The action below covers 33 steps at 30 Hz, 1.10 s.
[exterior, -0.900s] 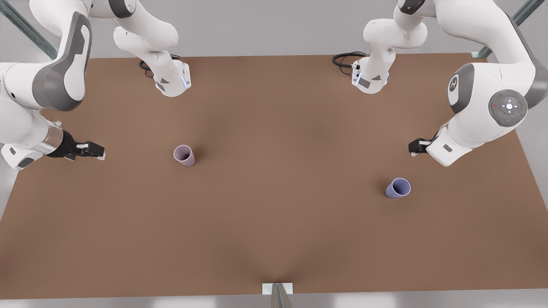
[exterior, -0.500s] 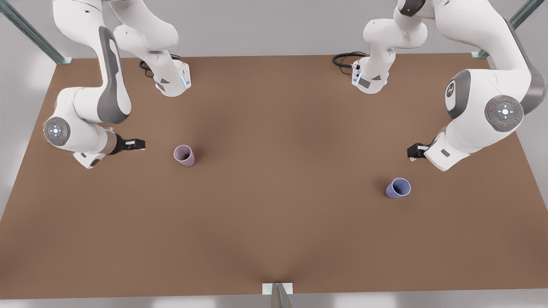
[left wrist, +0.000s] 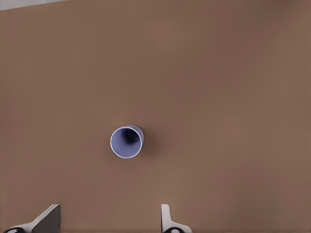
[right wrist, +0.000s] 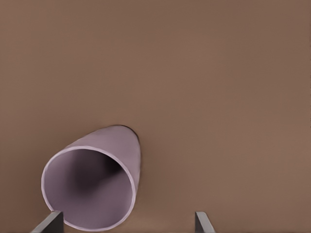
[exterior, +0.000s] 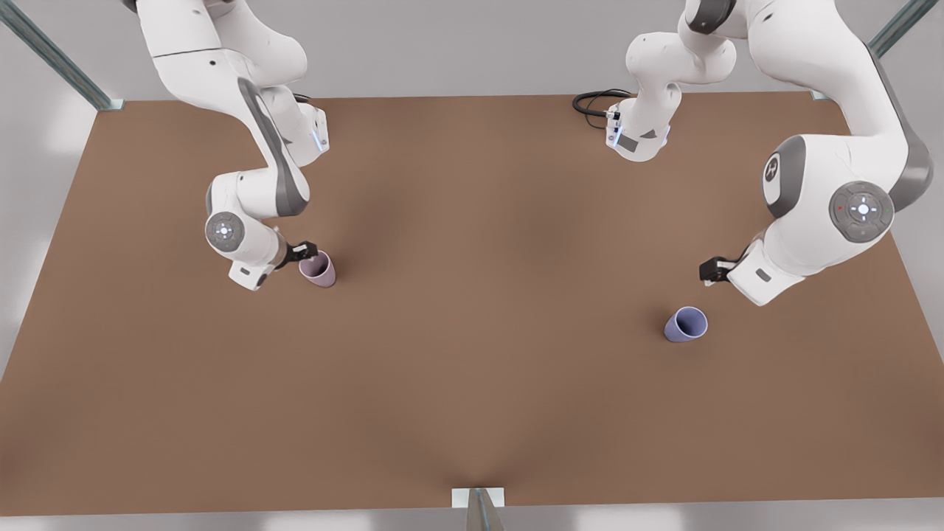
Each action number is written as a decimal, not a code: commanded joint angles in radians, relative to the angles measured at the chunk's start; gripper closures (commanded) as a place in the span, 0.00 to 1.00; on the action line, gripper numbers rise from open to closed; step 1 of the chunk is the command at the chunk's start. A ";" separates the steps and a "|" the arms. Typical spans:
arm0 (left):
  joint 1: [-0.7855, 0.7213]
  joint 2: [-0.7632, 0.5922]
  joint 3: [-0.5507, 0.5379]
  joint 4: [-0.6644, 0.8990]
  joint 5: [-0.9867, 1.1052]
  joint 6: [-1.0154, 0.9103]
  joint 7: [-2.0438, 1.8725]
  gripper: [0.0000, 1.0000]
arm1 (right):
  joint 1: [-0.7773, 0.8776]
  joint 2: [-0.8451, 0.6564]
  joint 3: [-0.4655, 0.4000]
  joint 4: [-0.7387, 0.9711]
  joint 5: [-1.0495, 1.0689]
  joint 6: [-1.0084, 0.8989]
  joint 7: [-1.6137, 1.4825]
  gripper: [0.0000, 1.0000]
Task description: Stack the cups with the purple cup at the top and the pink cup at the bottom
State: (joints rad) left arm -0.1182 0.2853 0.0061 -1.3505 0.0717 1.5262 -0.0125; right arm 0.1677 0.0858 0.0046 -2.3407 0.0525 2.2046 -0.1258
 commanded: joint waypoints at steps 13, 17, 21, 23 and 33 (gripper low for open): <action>0.002 0.014 0.002 -0.001 0.000 0.017 0.005 0.00 | 0.027 0.069 0.002 -0.062 -0.002 0.185 -0.046 0.20; 0.002 0.018 0.002 -0.001 0.000 0.023 0.005 0.00 | 0.027 0.077 0.002 -0.057 -0.002 0.185 -0.046 0.43; 0.002 0.018 0.011 -0.001 0.000 0.023 0.005 0.00 | 0.041 0.083 0.003 -0.049 -0.002 0.185 -0.046 0.69; 0.002 0.018 0.011 -0.001 0.000 0.023 0.005 0.00 | 0.046 0.081 0.003 -0.048 0.000 0.185 -0.046 0.79; 0.002 0.026 0.011 -0.001 -0.001 0.026 0.008 0.00 | 0.187 0.153 0.051 0.405 0.150 -0.114 0.225 0.79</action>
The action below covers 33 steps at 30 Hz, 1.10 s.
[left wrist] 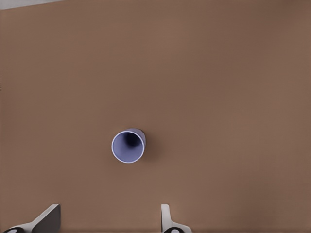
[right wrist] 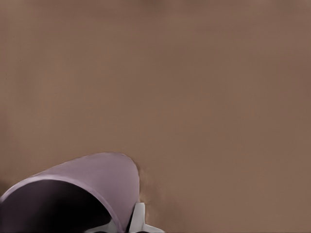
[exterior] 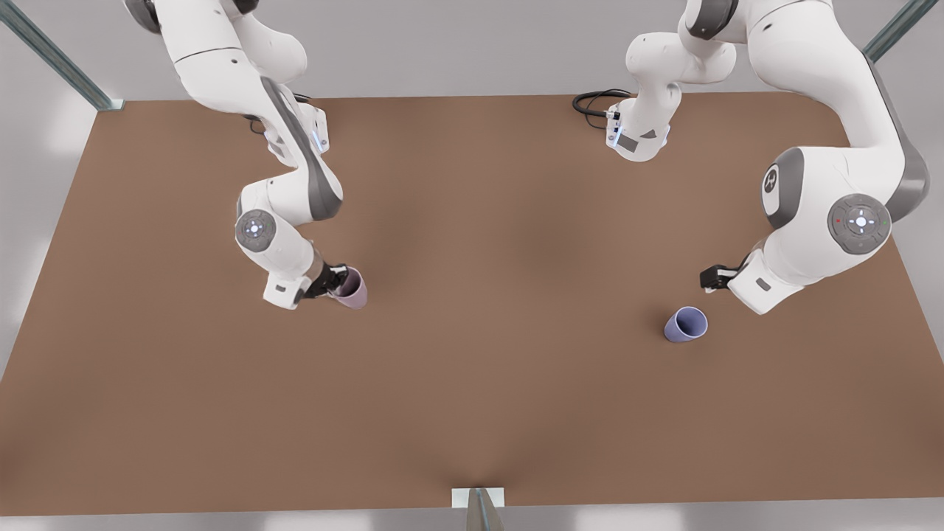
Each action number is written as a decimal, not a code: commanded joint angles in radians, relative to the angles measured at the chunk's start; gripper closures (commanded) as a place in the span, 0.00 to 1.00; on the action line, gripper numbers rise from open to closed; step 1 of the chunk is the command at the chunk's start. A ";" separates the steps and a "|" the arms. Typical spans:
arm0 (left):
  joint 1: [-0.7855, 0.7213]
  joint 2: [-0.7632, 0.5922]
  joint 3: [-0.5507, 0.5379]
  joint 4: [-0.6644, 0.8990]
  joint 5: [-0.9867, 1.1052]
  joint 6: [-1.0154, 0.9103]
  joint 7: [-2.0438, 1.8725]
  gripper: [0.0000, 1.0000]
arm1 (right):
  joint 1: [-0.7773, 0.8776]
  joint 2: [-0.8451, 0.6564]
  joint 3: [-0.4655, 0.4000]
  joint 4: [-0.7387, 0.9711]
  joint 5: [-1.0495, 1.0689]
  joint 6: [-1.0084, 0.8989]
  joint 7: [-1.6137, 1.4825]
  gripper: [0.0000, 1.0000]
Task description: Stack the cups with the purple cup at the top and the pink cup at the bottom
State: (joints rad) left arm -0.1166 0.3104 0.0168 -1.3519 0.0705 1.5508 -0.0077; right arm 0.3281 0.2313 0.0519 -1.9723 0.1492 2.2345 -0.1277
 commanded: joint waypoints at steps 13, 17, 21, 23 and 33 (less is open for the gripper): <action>0.015 0.064 0.088 -0.156 -0.080 0.275 0.110 0.00 | 0.513 0.777 -0.158 1.044 0.075 -0.200 1.103 0.79; 0.026 0.076 0.150 -0.317 -0.138 0.486 0.250 0.00 | 0.534 0.792 -0.185 1.044 0.075 -0.199 1.105 0.79; 0.028 0.107 0.150 -0.430 -0.152 0.686 0.272 0.00 | 0.532 0.804 -0.188 1.047 0.075 -0.197 1.106 0.79; 0.029 0.110 0.150 -0.498 -0.152 0.784 0.281 0.00 | 0.532 0.806 -0.187 1.058 0.075 -0.191 1.109 0.79; 0.041 0.190 0.152 -0.552 -0.153 0.781 0.328 0.00 | 0.540 0.836 -0.184 1.058 0.075 -0.150 1.122 0.71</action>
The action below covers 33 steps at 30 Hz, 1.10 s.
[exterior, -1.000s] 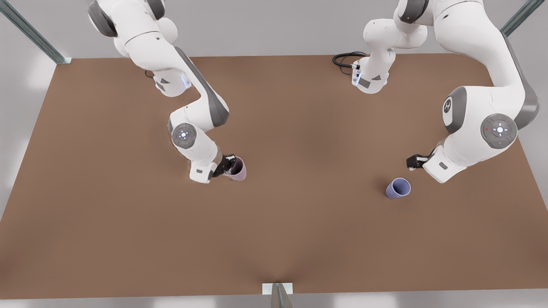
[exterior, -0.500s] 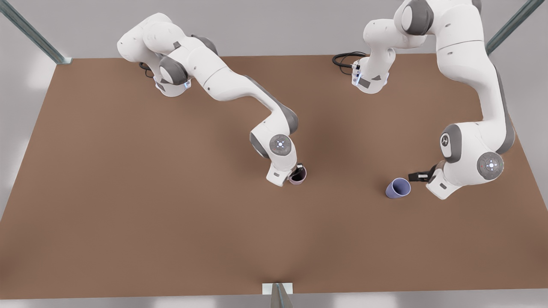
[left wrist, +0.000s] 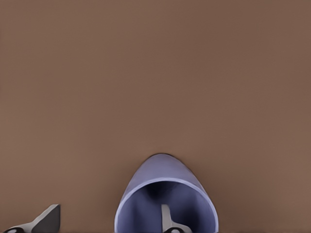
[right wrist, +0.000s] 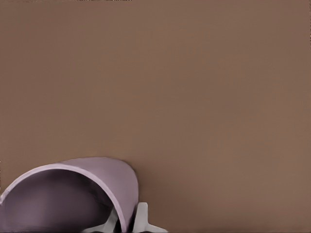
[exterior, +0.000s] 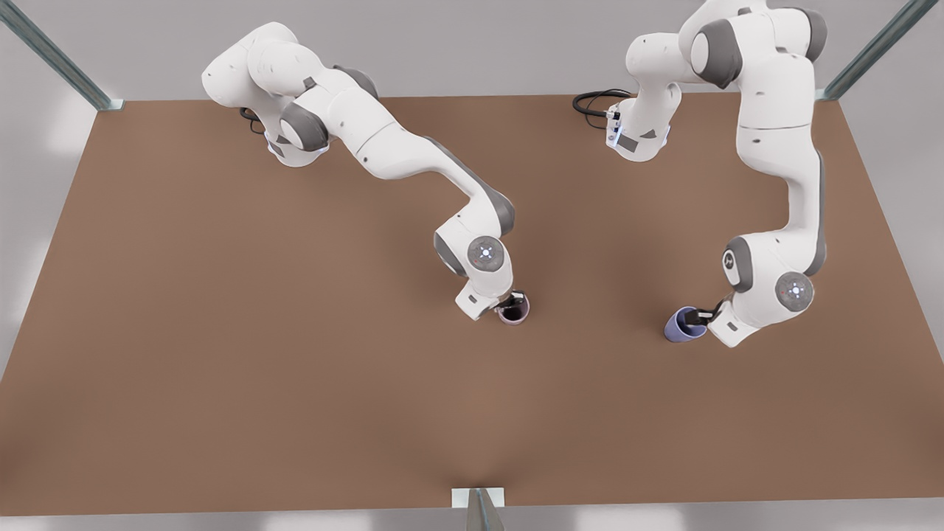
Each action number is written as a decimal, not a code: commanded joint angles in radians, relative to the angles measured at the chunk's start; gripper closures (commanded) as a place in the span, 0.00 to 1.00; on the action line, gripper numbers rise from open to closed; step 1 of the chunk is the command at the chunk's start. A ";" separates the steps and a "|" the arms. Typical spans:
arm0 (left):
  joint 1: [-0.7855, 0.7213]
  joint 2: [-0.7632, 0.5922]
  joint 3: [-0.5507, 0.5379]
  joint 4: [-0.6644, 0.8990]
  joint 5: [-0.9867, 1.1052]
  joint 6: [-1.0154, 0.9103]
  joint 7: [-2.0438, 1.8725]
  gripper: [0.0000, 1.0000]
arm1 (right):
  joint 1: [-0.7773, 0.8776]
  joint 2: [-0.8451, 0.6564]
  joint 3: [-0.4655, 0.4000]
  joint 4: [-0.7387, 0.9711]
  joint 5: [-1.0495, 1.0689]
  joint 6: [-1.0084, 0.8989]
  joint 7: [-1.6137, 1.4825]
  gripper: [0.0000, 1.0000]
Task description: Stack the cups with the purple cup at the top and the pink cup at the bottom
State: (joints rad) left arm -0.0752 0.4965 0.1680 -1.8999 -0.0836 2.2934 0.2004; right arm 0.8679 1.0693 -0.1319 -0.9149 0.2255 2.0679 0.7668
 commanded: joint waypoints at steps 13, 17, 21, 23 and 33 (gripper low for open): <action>-0.001 0.008 -0.004 -0.005 -0.007 0.012 0.116 0.71 | -0.033 -0.181 0.009 -0.145 -0.003 0.018 0.210 0.26; -0.009 -0.004 -0.013 -0.004 -0.008 -0.011 0.099 0.78 | -0.165 -0.387 0.009 -0.301 -0.005 0.001 0.034 0.14; -0.015 -0.070 -0.065 0.030 -0.012 -0.130 -0.015 0.79 | -0.428 -0.764 0.006 -0.607 -0.032 -0.172 -0.322 0.00; -0.015 -0.127 -0.133 0.061 -0.012 -0.233 -0.137 0.79 | -0.538 -0.862 0.011 -0.607 -0.156 -0.376 -0.432 0.00; -0.245 -0.064 -0.395 0.314 -0.010 -0.341 -0.862 0.79 | -0.906 -0.871 0.187 -0.466 -0.253 -0.528 -0.748 0.00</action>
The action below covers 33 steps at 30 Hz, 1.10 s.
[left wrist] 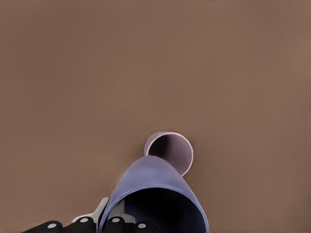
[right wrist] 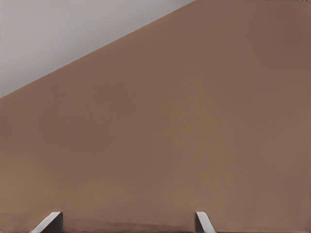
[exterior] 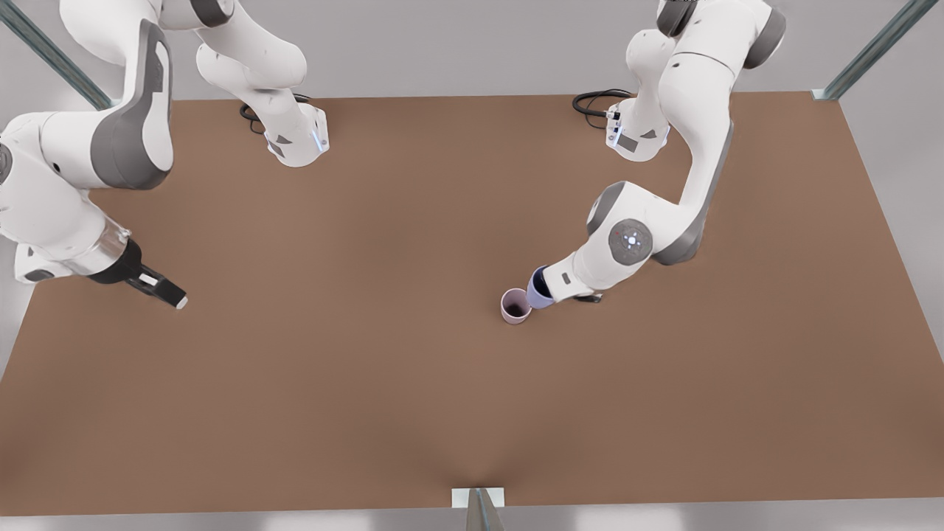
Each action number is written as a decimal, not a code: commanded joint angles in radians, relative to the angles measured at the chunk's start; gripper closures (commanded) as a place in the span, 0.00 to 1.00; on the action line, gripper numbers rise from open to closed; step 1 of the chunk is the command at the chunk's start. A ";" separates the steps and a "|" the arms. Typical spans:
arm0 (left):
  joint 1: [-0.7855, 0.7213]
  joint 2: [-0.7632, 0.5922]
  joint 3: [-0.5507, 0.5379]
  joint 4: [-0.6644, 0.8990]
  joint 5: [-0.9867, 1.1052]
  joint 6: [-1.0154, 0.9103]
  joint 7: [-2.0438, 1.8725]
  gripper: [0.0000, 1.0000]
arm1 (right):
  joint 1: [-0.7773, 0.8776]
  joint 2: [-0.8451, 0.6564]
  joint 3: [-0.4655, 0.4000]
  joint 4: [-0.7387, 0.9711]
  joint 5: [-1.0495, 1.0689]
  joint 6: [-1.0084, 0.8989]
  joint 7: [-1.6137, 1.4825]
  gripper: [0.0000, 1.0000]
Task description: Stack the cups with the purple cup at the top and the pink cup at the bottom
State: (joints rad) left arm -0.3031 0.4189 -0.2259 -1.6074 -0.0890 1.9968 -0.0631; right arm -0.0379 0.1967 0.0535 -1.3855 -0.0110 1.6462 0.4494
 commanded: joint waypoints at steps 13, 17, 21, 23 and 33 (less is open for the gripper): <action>-0.062 0.089 0.000 0.064 0.009 -0.018 -0.649 0.79 | -0.042 -0.011 -0.017 0.031 0.006 -0.098 -0.439 0.00; -0.062 0.095 0.005 0.064 0.012 -0.018 -0.641 0.79 | -0.031 -0.003 -0.014 0.031 0.006 -0.097 -0.433 0.00; -0.062 0.100 0.007 0.064 0.012 -0.018 -0.641 0.79 | -0.031 -0.002 -0.014 0.031 0.005 -0.097 -0.431 0.00; -0.062 0.106 0.008 0.064 0.026 -0.016 -0.639 0.79 | -0.030 -0.002 -0.014 0.031 0.005 -0.095 -0.431 0.00; -0.062 0.129 0.008 0.063 0.026 0.011 -0.638 0.79 | -0.030 0.001 -0.014 0.031 0.005 -0.095 -0.431 0.00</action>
State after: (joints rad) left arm -0.3651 0.5484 -0.2176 -1.5439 -0.0602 1.9922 -0.6073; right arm -0.0676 0.1986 0.0398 -1.3550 -0.0068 1.5505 0.0859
